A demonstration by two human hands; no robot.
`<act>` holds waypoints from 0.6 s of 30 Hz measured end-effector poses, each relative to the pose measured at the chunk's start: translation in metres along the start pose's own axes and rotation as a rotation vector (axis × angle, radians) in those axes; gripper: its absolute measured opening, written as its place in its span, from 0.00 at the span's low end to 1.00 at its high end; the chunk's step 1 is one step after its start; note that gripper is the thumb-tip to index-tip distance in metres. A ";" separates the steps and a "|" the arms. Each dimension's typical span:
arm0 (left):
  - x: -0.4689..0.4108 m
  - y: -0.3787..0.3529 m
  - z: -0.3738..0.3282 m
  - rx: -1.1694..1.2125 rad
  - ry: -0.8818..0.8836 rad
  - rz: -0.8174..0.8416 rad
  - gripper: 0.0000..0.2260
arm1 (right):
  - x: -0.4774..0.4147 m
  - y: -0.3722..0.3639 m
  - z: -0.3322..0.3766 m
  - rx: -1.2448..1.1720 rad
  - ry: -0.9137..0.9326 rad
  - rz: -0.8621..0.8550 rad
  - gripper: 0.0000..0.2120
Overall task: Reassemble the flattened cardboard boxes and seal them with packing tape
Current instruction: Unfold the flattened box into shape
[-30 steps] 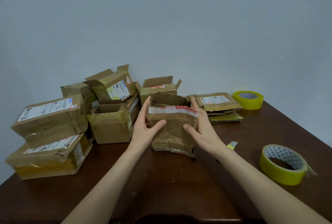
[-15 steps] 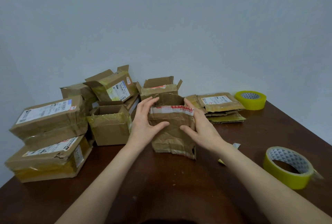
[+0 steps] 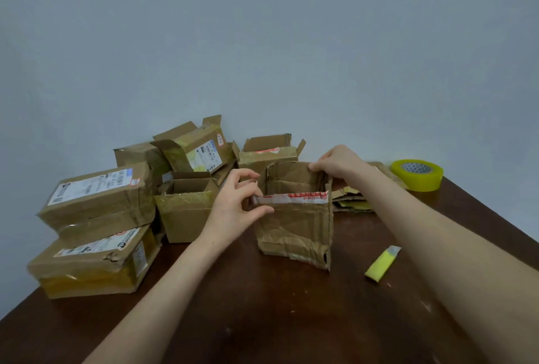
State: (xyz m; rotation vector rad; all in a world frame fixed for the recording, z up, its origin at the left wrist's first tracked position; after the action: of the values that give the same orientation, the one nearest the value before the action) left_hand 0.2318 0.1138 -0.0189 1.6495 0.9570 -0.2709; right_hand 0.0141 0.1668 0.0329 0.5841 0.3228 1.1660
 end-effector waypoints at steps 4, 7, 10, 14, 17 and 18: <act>0.011 -0.008 0.000 0.146 0.000 -0.016 0.12 | -0.002 0.003 -0.006 -0.194 -0.110 -0.026 0.08; 0.008 -0.012 0.001 0.194 0.078 0.004 0.12 | 0.006 -0.003 -0.013 -0.391 -0.131 -0.013 0.10; -0.004 -0.014 0.000 0.085 0.071 0.023 0.06 | 0.008 -0.009 -0.029 -0.571 -0.112 0.079 0.20; -0.012 -0.016 -0.010 0.038 0.008 0.049 0.08 | 0.008 -0.003 -0.035 -0.356 -0.062 0.060 0.26; -0.011 -0.016 -0.014 0.026 -0.054 0.084 0.15 | 0.004 0.006 -0.019 -0.182 0.018 -0.015 0.14; -0.011 -0.014 -0.015 0.017 -0.081 0.089 0.16 | 0.000 0.008 -0.013 -0.135 0.030 -0.035 0.09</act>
State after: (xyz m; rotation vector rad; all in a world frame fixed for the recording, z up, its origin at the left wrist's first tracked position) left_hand 0.2103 0.1232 -0.0174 1.6792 0.8202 -0.2842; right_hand 0.0009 0.1725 0.0274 0.4416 0.2762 1.1542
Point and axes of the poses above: each hand's wrist, its own x-axis away from the middle knuckle, its own y-axis out of the back of the hand, z = x × y, the point moved 3 cm from there along -x, towards the middle knuckle, and after that the axes turned 10 degrees about z, right-handed, at the moved point
